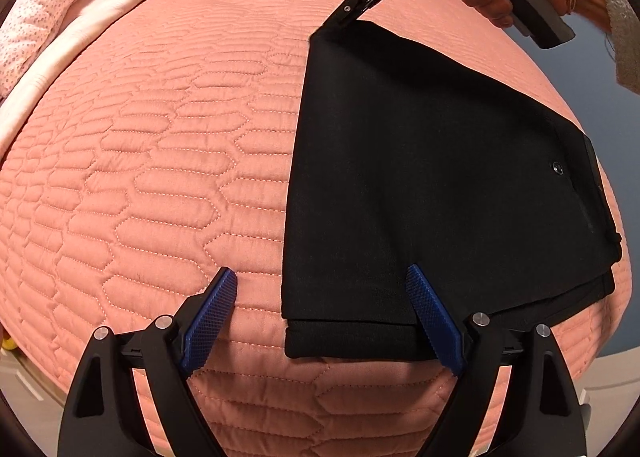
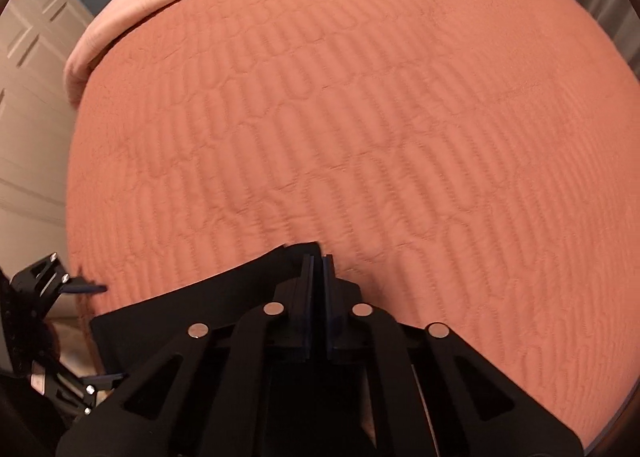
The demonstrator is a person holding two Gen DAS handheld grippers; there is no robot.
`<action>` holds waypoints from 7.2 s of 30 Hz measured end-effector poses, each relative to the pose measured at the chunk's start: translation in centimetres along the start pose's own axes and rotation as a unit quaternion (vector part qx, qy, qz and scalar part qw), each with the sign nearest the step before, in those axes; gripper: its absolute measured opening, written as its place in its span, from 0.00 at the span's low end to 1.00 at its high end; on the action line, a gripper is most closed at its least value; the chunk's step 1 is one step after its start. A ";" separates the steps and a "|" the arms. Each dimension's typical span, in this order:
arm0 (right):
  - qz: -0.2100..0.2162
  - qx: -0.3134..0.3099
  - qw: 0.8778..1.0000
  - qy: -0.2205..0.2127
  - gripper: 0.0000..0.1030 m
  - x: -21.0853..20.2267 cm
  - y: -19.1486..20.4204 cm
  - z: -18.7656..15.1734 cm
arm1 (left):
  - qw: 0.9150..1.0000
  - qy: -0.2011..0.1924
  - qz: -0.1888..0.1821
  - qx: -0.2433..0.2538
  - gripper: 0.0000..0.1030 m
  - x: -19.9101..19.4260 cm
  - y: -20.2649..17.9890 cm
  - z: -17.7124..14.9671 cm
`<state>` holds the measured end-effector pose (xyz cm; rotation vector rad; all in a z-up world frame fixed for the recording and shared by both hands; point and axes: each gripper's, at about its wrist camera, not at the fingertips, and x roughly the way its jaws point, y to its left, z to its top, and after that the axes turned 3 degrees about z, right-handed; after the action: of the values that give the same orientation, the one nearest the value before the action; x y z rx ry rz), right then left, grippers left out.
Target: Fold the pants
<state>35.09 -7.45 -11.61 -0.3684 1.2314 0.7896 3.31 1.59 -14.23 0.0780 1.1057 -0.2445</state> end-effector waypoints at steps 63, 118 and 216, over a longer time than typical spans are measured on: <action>0.051 0.464 0.843 -0.267 0.82 -3.8 6.2 -38.7 | 0.986 0.042 -0.156 -0.031 0.80 4.8 -0.8 9.6; -0.034 0.426 0.873 -0.233 0.41 -3.7 -12.7 -20.8 | 0.998 -0.019 -0.028 -0.053 0.30 11.3 6.2 31.4; -0.214 0.411 0.861 -0.211 0.92 -8.2 -6.2 -19.0 | 0.992 -0.036 0.116 0.020 0.84 8.1 1.7 28.9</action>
<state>25.32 -26.72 -11.03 0.2311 0.9105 -0.0875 32.46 -3.32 -8.53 0.2303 1.0104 -0.0597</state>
